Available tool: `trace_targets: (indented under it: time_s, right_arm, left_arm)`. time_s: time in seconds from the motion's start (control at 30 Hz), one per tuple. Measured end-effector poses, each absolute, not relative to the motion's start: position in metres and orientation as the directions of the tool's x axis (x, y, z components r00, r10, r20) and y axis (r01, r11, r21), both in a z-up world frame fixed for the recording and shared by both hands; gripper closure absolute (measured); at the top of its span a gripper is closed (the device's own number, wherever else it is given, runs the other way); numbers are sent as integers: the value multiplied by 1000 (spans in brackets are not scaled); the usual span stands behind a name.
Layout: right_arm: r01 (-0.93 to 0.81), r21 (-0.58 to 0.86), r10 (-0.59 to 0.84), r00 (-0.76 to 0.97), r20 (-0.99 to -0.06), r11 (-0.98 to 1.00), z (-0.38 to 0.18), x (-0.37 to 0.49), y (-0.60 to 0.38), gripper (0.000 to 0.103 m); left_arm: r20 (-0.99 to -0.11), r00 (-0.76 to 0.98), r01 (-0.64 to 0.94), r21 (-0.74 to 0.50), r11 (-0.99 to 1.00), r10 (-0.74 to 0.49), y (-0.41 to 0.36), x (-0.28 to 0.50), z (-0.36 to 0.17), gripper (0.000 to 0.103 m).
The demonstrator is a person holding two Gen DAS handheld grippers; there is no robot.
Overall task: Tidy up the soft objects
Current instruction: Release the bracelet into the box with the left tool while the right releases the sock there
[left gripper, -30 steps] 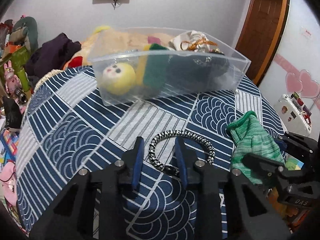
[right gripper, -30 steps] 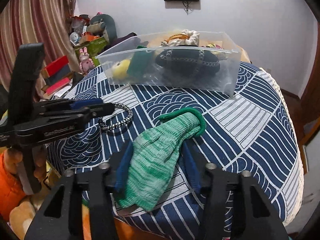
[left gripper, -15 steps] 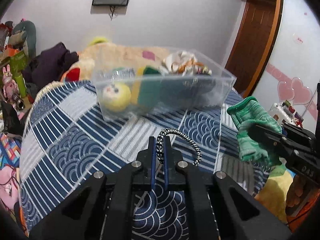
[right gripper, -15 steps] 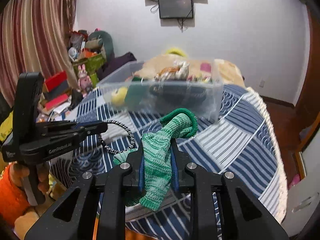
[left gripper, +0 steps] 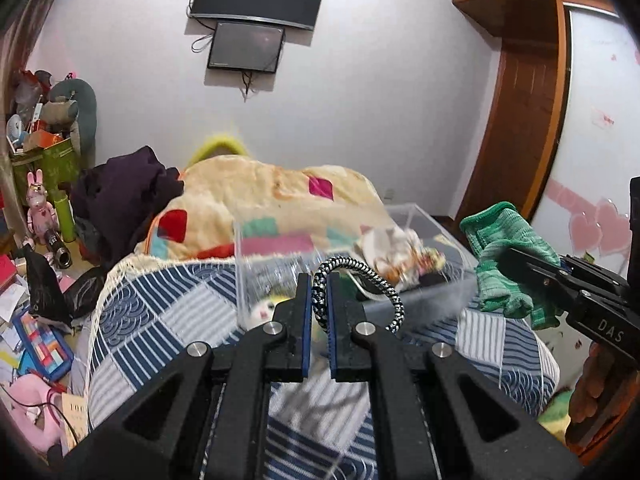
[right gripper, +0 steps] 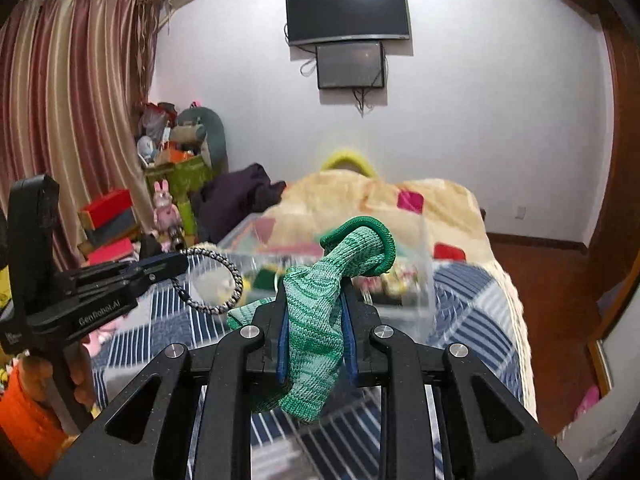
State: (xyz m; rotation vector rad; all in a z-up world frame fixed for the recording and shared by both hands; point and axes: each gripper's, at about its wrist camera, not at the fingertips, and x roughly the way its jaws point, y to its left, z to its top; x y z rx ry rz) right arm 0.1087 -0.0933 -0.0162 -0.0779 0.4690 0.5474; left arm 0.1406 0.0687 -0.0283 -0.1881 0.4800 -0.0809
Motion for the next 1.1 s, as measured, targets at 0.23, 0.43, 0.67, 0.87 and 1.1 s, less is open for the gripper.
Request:
trace_targets:
  time_s: [0.23, 0.43, 0.67, 0.87, 1.1]
  right_arm:
    - [-565, 9, 496, 717, -490, 825, -17, 146, -52, 84]
    - [-581, -11, 473, 673, -569, 814, -42, 172, -27, 84]
    - [-573, -33, 433, 656, -619, 819, -61, 178, -26, 81]
    - [-544, -21, 414, 663, -624, 839, -54, 177, -36, 44]
    - [-539, -25, 422, 688, -590, 842, -40, 159, -54, 36]
  left_arm:
    - [-466, 881, -15, -200, 980, -82, 83, 175, -34, 97]
    - [-539, 838, -29, -194, 981, -82, 88, 203, -59, 97]
    - [-586, 806, -11, -158, 987, -84, 79, 210, -77, 97]
    - [-586, 802, 12, -179, 984, -116, 77, 200, -72, 67]
    - [-553, 823, 26, -197, 980, -133, 77, 176, -54, 65]
